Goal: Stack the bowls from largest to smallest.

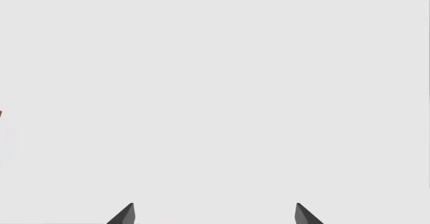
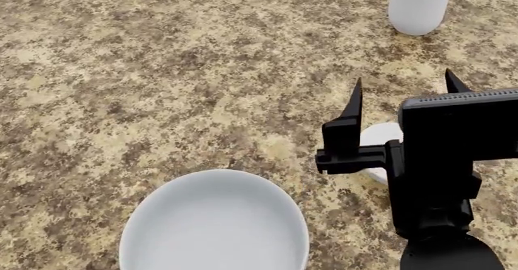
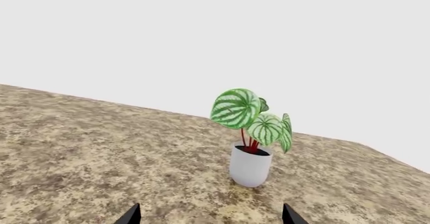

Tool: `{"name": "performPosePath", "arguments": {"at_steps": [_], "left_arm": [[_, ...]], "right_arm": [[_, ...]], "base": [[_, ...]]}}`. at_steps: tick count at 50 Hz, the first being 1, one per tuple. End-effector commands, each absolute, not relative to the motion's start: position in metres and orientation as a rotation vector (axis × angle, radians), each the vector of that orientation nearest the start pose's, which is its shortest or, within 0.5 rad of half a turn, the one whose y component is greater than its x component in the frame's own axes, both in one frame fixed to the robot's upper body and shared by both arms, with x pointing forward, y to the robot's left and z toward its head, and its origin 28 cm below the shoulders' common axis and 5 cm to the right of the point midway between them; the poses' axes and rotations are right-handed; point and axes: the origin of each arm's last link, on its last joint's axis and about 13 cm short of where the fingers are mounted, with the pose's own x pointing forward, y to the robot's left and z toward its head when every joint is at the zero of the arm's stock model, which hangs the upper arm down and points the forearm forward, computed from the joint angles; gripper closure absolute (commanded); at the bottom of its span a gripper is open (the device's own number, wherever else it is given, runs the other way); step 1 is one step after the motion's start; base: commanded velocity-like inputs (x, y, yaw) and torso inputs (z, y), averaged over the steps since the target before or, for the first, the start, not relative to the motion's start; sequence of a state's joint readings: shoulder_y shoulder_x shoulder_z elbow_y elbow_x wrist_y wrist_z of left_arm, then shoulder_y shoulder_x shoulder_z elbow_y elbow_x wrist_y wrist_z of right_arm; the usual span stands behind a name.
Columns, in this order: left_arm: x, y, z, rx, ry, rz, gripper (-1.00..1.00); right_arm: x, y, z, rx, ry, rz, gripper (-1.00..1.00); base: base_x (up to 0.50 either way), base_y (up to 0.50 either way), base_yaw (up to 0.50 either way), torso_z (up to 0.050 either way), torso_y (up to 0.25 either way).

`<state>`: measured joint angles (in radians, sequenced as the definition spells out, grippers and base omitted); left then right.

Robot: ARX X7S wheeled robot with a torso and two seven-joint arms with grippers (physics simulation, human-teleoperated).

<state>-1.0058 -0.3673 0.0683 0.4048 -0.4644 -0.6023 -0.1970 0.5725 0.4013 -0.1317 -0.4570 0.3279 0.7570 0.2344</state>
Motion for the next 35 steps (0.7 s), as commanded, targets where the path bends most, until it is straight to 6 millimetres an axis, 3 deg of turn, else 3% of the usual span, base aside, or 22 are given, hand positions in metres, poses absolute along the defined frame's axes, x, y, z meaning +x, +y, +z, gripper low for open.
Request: {"name": "performPosePath", "arguments": {"at_steps": [1, 10, 16, 26, 35], "left_arm": [[0.289, 0.25, 0.327, 0.005, -0.735, -0.038, -1.0], [0.287, 0.25, 0.326, -0.003, -0.735, -0.042, -1.0], [0.285, 0.251, 0.326, -0.005, -0.736, -0.04, -1.0], [0.283, 0.254, 0.326, -0.012, -0.738, -0.034, -1.0], [0.282, 0.254, 0.326, -0.009, -0.739, -0.035, -1.0]], "right_arm": [[0.269, -0.159, 0.231, -0.184, -0.145, -0.075, -1.0], [0.277, -0.181, 0.24, -0.113, 0.064, -0.14, -1.0], [0.282, -0.192, 0.254, -0.023, 0.097, -0.157, -1.0], [0.304, -0.216, 0.262, 0.101, 0.306, -0.214, -1.0], [0.316, -0.221, 0.267, 0.113, 0.427, -0.188, -1.0]], "base": [[0.0, 0.0, 0.0, 0.0, 0.0], [0.0, 0.0, 0.0, 0.0, 0.0], [0.0, 0.0, 0.0, 0.0, 0.0], [0.0, 0.0, 0.0, 0.0, 0.0], [0.0, 0.0, 0.0, 0.0, 0.0]]}}
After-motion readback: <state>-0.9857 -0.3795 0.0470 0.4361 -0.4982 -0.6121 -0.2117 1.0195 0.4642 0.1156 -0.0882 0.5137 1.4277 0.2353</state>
